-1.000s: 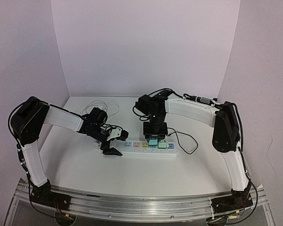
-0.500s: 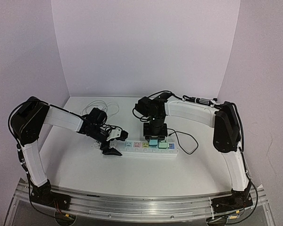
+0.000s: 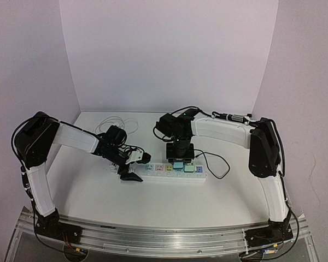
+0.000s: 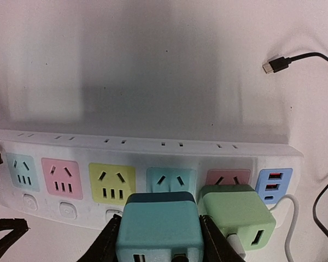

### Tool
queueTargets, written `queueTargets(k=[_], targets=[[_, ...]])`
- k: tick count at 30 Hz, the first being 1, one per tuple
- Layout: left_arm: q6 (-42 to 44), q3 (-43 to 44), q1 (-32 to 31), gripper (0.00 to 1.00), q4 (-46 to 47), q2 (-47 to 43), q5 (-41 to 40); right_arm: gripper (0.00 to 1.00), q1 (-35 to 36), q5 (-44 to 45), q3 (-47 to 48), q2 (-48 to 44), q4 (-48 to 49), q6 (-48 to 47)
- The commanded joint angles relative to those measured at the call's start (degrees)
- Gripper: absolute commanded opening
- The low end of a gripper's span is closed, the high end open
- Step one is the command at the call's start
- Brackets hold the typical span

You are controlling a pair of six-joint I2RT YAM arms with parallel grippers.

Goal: Insert the plug

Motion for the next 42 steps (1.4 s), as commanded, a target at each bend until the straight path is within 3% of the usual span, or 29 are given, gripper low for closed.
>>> queueTargets(k=[1,11,42], targets=[[1.46,0.7,-0.48,0.87,-2.63,0.81,-0.77,0.0,0.05,0.29,2.82,-1.17,-2.05,-0.58],[1.09,0.74,-0.67,0.8,-3.34,0.9,0.0,0.0,0.49,0.91,1.77,-1.03,-2.16,-0.19],[-0.78,1.25,-0.67,0.76,-2.59,0.8,-1.6,0.0,2.22,11.06,0.9,-0.26,-7.2,-1.4]])
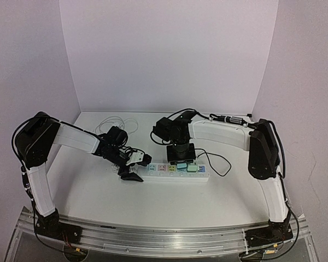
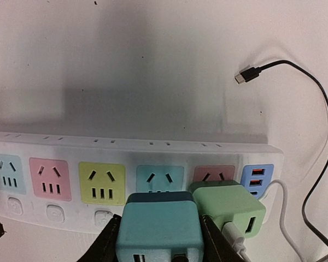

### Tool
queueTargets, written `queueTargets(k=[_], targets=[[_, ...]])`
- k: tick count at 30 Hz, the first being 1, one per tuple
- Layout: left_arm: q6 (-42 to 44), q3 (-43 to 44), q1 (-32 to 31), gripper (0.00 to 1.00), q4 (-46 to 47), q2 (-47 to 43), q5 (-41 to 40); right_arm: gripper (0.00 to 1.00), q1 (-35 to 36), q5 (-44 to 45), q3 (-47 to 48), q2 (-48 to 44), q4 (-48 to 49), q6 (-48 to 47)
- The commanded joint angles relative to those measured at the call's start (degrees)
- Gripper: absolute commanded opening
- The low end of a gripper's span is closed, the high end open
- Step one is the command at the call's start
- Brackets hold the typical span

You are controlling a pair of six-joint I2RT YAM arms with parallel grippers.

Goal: Insert the plug

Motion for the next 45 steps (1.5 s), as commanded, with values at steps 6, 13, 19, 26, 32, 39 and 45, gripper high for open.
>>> queueTargets(k=[6,13,19,26,32,39,45], targets=[[-1.28,1.11,-0.15,0.76,-1.81,0.59,-1.46,0.0,0.12,1.45,-0.93,0.89,-4.36,0.83],[-1.42,1.09,-0.16,0.76,-1.67,0.49,-1.21,0.0,0.02,-0.76,-0.94,3.27,-3.78,0.12],[-1.52,1.04,-0.18,0.76,-1.62,0.44,-1.08,0.0,-1.16,-2.49,-2.98,2.69,-2.81,0.69],[-2.15,1.11,-0.13,0.76,-0.7,0.48,-0.94,0.0,-2.66,-7.87,-4.33,4.05,-2.32,0.0],[-2.33,1.31,-0.16,0.76,-0.91,0.49,-1.02,0.0,-2.95,-6.7,-6.91,2.98,-1.9,0.39],[-2.58,1.44,-0.16,0.76,-0.73,0.48,-0.93,0.0,-2.93,-5.47,-8.25,4.49,-1.75,-0.56],[-2.62,1.48,-0.13,0.76,-0.48,0.5,-1.02,0.0,-3.02,-7.08,-11.11,7.01,-1.02,-1.6]])
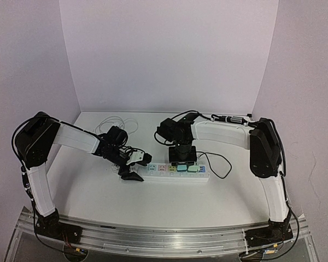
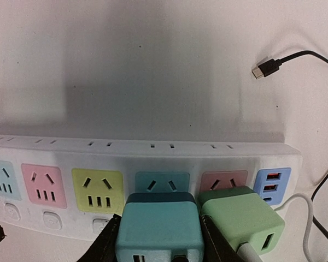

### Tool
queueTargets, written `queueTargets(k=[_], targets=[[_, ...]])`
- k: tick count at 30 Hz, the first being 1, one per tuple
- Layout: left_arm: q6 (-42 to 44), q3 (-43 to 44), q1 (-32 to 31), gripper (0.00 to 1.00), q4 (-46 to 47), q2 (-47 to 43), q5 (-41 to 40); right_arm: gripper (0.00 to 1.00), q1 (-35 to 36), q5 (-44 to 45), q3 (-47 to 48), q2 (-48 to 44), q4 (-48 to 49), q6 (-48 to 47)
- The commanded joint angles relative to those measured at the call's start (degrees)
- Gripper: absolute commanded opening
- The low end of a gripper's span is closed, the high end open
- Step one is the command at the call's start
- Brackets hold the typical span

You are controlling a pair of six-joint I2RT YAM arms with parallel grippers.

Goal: Insert the plug

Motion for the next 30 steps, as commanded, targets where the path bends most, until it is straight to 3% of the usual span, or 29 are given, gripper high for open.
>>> queueTargets(k=[1,11,14,18,30], targets=[[-0.73,1.43,-0.12,0.76,-0.94,0.48,-1.06,0.0,-1.12,-2.96,-6.98,7.68,-4.8,-1.63],[-0.76,1.55,-0.09,0.75,-0.98,0.58,-1.25,0.0,-1.13,-5.66,-11.0,7.97,-2.3,-0.9],[-0.8,1.82,-0.13,0.75,-0.86,0.51,-0.82,0.18,-1.11,-4.7,-8.0,6.92,-2.48,-2.56],[-2.14,3.84,-0.15,0.75,-1.4,0.46,0.51,0.31,-1.08,-3.36,-4.99,5.43,-3.03,-3.25],[-2.44,5.41,-0.14,0.75,-1.61,0.29,1.91,0.42,-1.12,-1.27,-0.23,2.81,-3.48,-2.94]])
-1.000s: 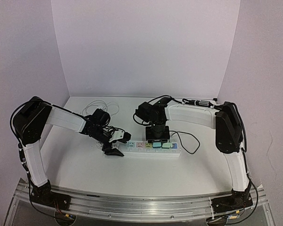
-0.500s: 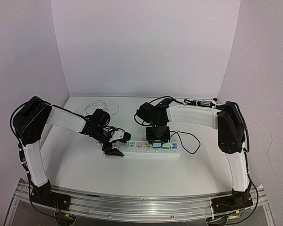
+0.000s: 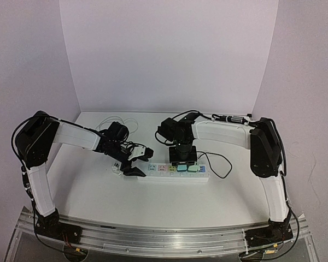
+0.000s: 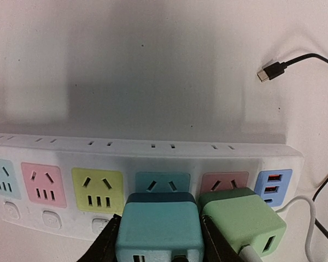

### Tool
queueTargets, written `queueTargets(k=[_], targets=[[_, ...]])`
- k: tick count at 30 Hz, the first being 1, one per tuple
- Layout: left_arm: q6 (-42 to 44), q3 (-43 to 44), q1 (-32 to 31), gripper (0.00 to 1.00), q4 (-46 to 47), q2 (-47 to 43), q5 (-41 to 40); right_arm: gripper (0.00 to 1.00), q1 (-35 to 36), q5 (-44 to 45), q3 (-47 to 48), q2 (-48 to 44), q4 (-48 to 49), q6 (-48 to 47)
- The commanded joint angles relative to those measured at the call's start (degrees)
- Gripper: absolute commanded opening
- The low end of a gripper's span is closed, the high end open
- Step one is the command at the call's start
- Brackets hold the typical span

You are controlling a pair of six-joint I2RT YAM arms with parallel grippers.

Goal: Insert the plug

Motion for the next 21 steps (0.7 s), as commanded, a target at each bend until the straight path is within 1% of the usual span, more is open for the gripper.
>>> queueTargets(k=[1,3,7,14,21], targets=[[-1.05,2.43,-0.15,0.75,-0.69,0.17,2.01,0.44,-0.89,-0.74,0.11,3.27,-4.13,-1.81],[-1.76,2.87,-0.15,0.75,-0.23,0.18,2.32,0.47,-0.86,-0.77,0.8,3.09,-4.15,-1.82],[-1.98,3.09,-0.17,0.75,0.1,0.14,2.62,0.5,-0.88,-0.21,1.6,2.78,-4.24,-1.93],[-1.93,2.76,-0.21,0.75,-0.28,-0.04,2.67,0.51,-0.88,-0.87,2.52,2.49,-4.28,-1.98],[-1.9,3.08,-0.12,0.75,0.1,0.05,2.69,0.53,-0.9,-0.01,2.68,-0.42,-4.93,-0.91]])
